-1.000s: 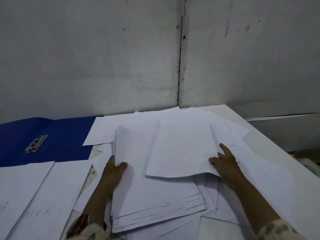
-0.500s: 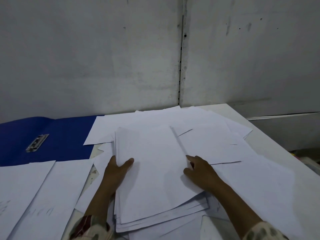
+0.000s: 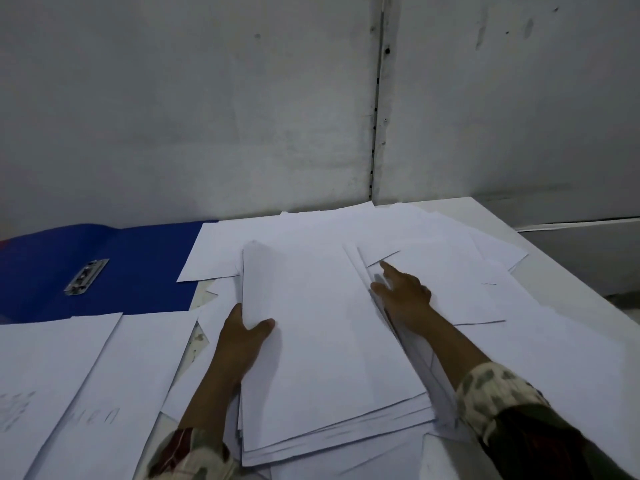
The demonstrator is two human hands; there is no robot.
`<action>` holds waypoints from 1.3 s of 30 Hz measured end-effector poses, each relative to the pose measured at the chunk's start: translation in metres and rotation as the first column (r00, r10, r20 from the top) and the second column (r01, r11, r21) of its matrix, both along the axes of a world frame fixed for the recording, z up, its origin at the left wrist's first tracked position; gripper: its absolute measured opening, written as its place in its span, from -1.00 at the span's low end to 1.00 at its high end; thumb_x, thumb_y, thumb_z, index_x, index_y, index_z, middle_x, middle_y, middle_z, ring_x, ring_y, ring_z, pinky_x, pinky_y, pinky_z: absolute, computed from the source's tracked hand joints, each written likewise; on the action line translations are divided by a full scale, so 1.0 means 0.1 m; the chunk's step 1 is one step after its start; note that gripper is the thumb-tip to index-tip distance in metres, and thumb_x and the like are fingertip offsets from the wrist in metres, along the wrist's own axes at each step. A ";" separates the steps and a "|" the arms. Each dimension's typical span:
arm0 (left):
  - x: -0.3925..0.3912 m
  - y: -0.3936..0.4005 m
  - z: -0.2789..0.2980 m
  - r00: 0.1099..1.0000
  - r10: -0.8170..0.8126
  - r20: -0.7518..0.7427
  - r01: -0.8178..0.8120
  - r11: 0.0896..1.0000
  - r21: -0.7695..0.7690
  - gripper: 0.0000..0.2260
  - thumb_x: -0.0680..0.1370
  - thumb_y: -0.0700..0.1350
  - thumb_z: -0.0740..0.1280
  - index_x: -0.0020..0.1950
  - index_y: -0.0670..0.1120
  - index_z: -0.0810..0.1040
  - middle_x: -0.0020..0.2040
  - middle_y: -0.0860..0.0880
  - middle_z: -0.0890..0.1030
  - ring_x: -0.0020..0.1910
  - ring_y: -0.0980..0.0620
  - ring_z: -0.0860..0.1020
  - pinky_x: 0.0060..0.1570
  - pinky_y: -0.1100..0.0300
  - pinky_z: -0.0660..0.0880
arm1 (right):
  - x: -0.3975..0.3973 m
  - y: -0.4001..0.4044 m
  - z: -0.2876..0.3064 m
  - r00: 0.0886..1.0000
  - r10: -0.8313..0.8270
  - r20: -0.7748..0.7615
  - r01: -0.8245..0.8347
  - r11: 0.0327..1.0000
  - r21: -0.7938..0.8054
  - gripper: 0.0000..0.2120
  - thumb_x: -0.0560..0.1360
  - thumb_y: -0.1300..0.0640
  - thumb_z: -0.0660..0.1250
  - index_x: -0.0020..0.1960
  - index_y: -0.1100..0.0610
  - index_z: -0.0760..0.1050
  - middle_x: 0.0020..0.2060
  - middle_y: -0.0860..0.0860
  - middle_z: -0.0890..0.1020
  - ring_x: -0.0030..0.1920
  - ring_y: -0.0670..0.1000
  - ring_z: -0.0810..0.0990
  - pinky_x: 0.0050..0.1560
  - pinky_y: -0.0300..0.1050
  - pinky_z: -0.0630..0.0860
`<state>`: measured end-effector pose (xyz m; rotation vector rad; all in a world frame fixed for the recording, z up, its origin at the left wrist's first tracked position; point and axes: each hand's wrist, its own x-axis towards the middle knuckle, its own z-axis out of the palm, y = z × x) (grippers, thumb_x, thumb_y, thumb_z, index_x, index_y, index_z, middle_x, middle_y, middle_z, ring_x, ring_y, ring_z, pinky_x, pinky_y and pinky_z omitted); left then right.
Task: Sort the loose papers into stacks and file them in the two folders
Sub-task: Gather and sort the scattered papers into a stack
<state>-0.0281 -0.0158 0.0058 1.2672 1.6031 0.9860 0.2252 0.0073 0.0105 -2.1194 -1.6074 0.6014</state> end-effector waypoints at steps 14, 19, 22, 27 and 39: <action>-0.03 0.02 -0.06 1.000 0.003 -0.018 -0.003 0.999 0.042 -0.61 0.53 -0.16 0.31 0.34 -0.10 0.35 0.13 -0.09 0.51 0.02 -0.04 0.47 0.00 0.15 0.42 | -0.22 0.50 0.13 0.892 -0.131 -0.433 0.141 0.990 -0.009 -0.58 0.62 0.01 0.01 0.33 0.24 0.37 0.33 0.14 0.45 0.34 0.15 0.37 0.34 -0.05 0.20; -0.03 -0.01 -0.07 0.998 0.000 -0.055 0.005 0.996 0.092 -0.62 0.53 -0.15 0.30 0.33 -0.10 0.35 0.17 -0.11 0.51 0.07 -0.07 0.49 0.09 0.10 0.45 | -0.04 0.39 0.00 0.717 -0.217 -0.663 0.441 0.877 0.189 -0.51 0.51 0.09 0.33 0.40 0.18 0.35 0.27 0.13 0.49 0.25 0.11 0.48 0.13 -0.21 0.35; -0.01 -0.04 -0.08 0.997 0.007 -0.073 0.002 0.992 0.129 -0.63 0.54 -0.16 0.29 0.33 -0.11 0.35 0.15 -0.10 0.52 0.02 -0.03 0.47 0.04 0.16 0.42 | 0.07 0.29 -0.06 0.558 -0.292 -0.777 0.664 0.719 0.206 -0.43 0.39 0.21 0.46 0.36 0.18 0.39 0.31 0.14 0.47 0.29 0.10 0.46 0.29 0.02 0.44; 0.00 -0.06 -0.07 0.996 0.019 -0.086 -0.007 0.990 0.139 -0.61 0.54 -0.15 0.30 0.35 -0.13 0.33 0.19 -0.13 0.50 0.03 -0.02 0.45 0.08 0.13 0.43 | 0.22 0.11 -0.05 0.412 -0.365 -0.835 0.825 0.538 0.172 -0.50 0.46 0.35 0.31 0.37 0.12 0.37 0.32 0.08 0.44 0.21 0.07 0.48 0.29 -0.06 0.43; 0.06 -0.05 0.06 0.969 -0.011 -0.248 0.042 0.992 0.119 -0.62 0.55 -0.19 0.25 0.35 -0.21 0.30 0.24 -0.22 0.48 0.04 -0.09 0.45 0.06 0.12 0.40 | 0.68 -0.34 0.12 -0.014 -0.263 -0.965 0.967 0.240 -0.079 -0.50 0.52 0.40 0.11 0.43 0.12 0.29 0.38 0.13 0.35 0.24 0.12 0.48 0.01 -0.30 0.47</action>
